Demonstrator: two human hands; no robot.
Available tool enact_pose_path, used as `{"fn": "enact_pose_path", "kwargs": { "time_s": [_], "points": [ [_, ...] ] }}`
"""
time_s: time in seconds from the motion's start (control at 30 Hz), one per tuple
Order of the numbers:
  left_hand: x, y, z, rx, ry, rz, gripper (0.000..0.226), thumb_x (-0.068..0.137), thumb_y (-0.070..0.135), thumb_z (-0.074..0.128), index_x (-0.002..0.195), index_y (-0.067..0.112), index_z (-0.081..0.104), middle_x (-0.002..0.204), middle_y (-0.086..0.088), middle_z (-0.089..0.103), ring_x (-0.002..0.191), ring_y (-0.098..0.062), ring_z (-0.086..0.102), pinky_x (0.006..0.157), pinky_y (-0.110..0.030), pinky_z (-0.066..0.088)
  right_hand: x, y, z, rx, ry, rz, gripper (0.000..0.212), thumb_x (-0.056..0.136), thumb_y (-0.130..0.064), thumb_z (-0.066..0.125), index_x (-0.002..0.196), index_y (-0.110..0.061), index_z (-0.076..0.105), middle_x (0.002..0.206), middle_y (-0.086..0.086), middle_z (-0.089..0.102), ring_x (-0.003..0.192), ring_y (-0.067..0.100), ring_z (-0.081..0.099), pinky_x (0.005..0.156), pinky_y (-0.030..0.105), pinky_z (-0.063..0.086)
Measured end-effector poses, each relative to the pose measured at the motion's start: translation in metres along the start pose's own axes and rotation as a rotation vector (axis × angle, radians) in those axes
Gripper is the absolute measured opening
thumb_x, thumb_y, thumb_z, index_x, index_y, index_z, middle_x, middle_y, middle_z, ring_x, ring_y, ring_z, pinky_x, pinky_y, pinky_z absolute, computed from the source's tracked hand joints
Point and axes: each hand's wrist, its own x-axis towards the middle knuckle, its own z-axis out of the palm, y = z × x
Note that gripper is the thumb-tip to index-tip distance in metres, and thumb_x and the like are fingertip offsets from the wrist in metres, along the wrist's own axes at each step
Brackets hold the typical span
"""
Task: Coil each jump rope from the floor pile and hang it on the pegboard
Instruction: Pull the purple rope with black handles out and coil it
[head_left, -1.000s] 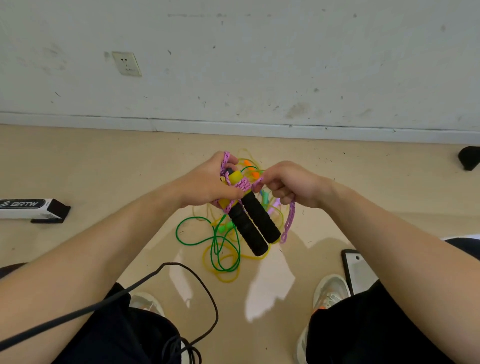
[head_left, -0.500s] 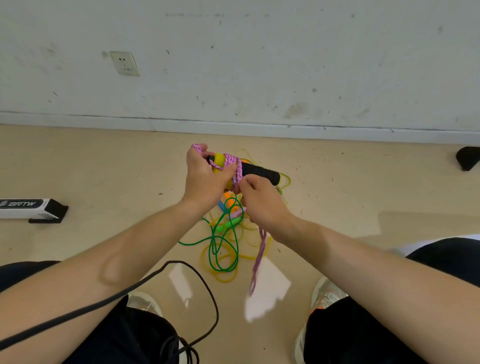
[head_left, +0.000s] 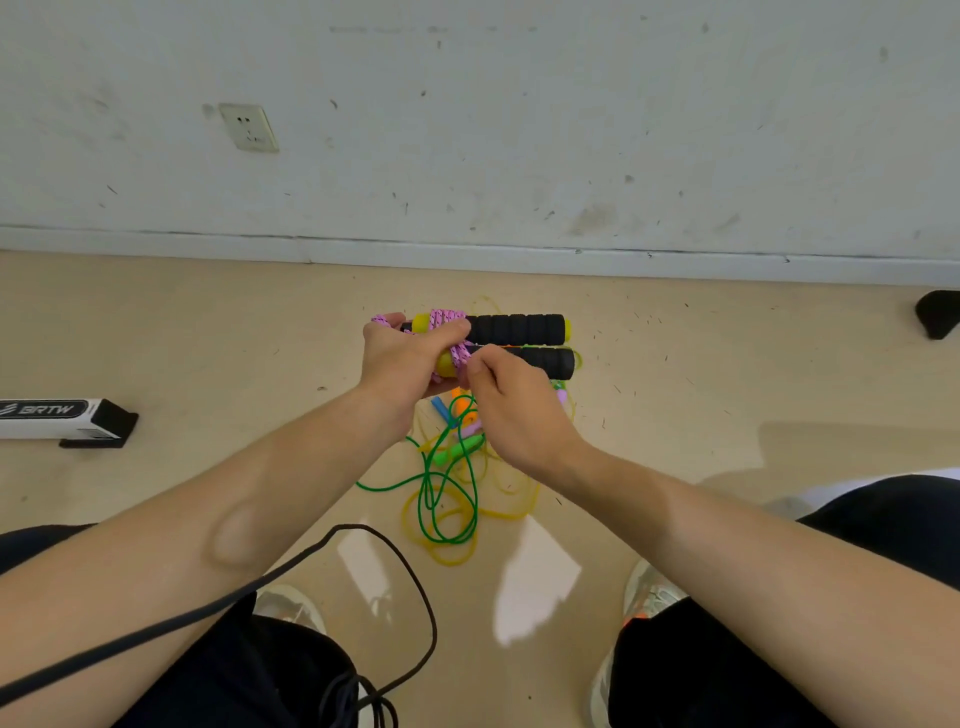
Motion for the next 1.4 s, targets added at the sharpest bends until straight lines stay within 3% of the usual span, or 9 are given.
{"fn": "enact_pose_path", "kwargs": {
  "time_s": [0.2,0.37,0.5,0.57,0.7,0.8,0.97,1.2,1.4],
  "points": [
    [0.003,0.014,-0.008,-0.14,-0.065,-0.066,0.068,0.076,0.021,0.085,0.132,-0.002,0.054,0.091,-0.016,0.07,0.064,-0.02,0.071,0.057,-0.03,0.057,-0.001,0.018,0.004,0.088,-0.067,0.084,0.039,0.106,-0.025,0.036,0.071,-0.021,0.053,0.075,0.003,0.058,0.086,0.032,0.068,0.072,0.043,0.047],
    [-0.001,0.033,-0.018,-0.013,-0.294,-0.076,0.011,0.091,0.016,0.068,0.098,0.009,0.072,0.084,-0.006,0.073,0.075,-0.019,0.07,0.064,-0.03,0.061,0.007,0.025,-0.028,0.145,-0.233,0.089,0.032,0.104,-0.023,0.051,0.072,-0.017,0.057,0.07,-0.006,0.051,0.05,-0.007,0.053,0.053,0.012,0.04],
    [-0.001,0.039,-0.029,0.198,-0.54,-0.012,0.03,0.079,0.014,0.077,0.107,0.011,0.067,0.094,-0.009,0.073,0.083,-0.025,0.072,0.074,-0.042,0.062,0.022,0.032,-0.058,0.206,-0.385,0.11,0.025,0.087,-0.009,0.057,0.102,0.011,0.062,0.088,0.017,0.064,0.079,0.005,0.056,0.079,0.058,0.053],
    [-0.002,0.041,-0.029,0.286,-0.595,0.008,0.047,0.076,0.009,0.079,0.12,0.012,0.06,0.099,-0.007,0.07,0.079,-0.021,0.072,0.066,-0.038,0.061,0.027,0.034,-0.061,0.195,-0.461,0.188,0.03,0.089,-0.011,0.056,0.099,0.017,0.059,0.08,0.014,0.053,0.073,0.017,0.049,0.065,0.03,0.044],
    [-0.003,0.047,-0.029,0.572,-0.656,0.103,0.062,0.081,0.004,0.076,0.133,0.019,0.047,0.111,-0.002,0.061,0.078,-0.011,0.072,0.061,-0.031,0.059,0.032,0.036,-0.065,0.306,-0.642,0.295,0.036,0.101,-0.029,0.055,0.07,-0.013,0.066,0.062,0.001,0.026,0.053,0.012,0.02,0.049,0.028,0.013],
    [-0.005,0.046,-0.03,0.704,-0.7,0.149,0.064,0.078,0.007,0.08,0.131,0.024,0.047,0.118,0.008,0.057,0.085,-0.006,0.069,0.063,-0.028,0.058,0.033,0.032,-0.07,0.197,-0.622,0.326,0.032,0.1,-0.03,0.056,0.074,-0.012,0.065,0.051,-0.01,0.026,0.046,0.01,0.019,0.043,0.022,0.017],
    [-0.002,0.042,-0.03,0.82,-0.627,0.234,0.072,0.076,0.016,0.085,0.133,0.025,0.042,0.119,0.014,0.049,0.097,-0.009,0.061,0.068,-0.032,0.062,0.038,0.024,-0.074,0.082,-0.473,0.391,0.039,0.096,-0.038,0.063,0.069,-0.012,0.055,0.047,-0.01,0.03,0.043,0.01,0.023,0.041,0.024,0.02],
    [0.007,0.025,-0.021,0.821,-0.277,0.528,0.085,0.073,0.03,0.087,0.14,0.016,0.037,0.119,0.004,0.049,0.108,-0.011,0.052,0.085,-0.024,0.042,0.029,0.002,-0.046,0.599,-0.306,0.57,0.03,0.104,-0.017,0.037,0.078,-0.012,0.051,0.051,-0.007,0.029,0.039,0.007,0.018,0.036,0.019,0.018],
    [-0.002,0.004,-0.006,0.62,-0.06,0.623,0.081,0.074,0.032,0.085,0.137,0.014,0.037,0.119,0.001,0.048,0.108,-0.014,0.053,0.09,-0.025,0.042,0.014,-0.004,-0.022,0.552,-0.052,0.422,0.027,0.101,-0.012,0.036,0.083,-0.013,0.056,0.057,-0.001,0.036,0.04,0.011,0.026,0.039,0.02,0.028]
  ]
}}
